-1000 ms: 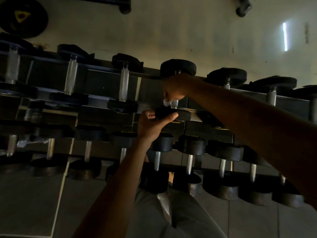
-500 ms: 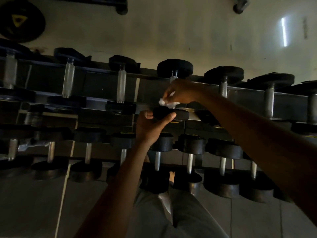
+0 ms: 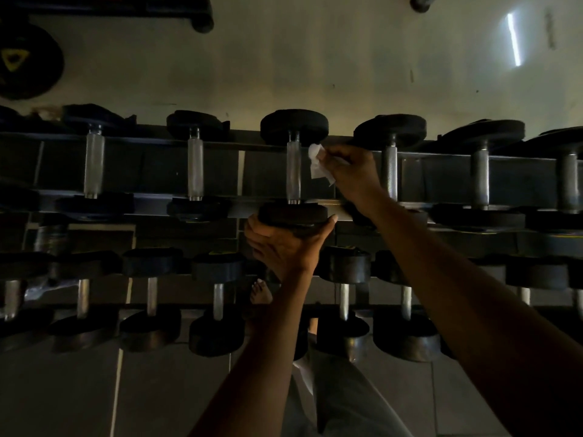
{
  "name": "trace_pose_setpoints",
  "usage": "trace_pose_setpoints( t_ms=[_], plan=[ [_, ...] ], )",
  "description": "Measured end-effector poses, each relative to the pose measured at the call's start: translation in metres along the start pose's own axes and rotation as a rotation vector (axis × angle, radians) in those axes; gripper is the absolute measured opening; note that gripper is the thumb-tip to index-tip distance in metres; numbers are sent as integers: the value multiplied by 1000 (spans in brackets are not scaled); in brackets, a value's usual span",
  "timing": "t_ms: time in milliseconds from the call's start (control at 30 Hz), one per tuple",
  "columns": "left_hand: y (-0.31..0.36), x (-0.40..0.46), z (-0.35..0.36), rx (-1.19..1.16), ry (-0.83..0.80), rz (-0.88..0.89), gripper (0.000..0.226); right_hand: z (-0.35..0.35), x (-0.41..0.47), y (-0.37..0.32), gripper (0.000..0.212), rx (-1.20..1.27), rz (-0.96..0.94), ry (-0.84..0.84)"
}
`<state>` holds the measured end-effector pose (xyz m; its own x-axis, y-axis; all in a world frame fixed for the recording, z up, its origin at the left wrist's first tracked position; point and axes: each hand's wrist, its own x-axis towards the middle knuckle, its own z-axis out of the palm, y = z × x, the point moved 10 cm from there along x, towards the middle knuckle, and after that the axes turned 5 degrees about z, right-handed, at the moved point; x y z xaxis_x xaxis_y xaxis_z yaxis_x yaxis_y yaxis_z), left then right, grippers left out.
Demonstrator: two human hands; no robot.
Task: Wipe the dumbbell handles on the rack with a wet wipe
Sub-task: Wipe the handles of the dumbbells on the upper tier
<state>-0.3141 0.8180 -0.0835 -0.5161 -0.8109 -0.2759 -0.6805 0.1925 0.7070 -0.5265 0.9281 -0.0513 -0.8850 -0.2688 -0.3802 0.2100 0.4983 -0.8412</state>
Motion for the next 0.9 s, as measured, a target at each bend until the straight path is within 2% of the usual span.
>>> trace_pose_setpoints(
  t_ms=[133,233,433,667,900],
  plan=[
    [-3,1,-5,-36,104,30,146,-2,4,-5,11,-59,-51,-1],
    [-4,3,-8,-35,117,27,144,-3,4,-7,13,-80,-64,-9],
    [-9,4,-19,-249,145,33,133,1,8,1,16,-106,-56,-31],
    [-4,3,-28,-279,191,62,125,3,12,-1,18,-138,-70,-52],
    [-13,13,-33,-359,86,12,119,0,18,0,19,-149,-80,-37]
  ],
)
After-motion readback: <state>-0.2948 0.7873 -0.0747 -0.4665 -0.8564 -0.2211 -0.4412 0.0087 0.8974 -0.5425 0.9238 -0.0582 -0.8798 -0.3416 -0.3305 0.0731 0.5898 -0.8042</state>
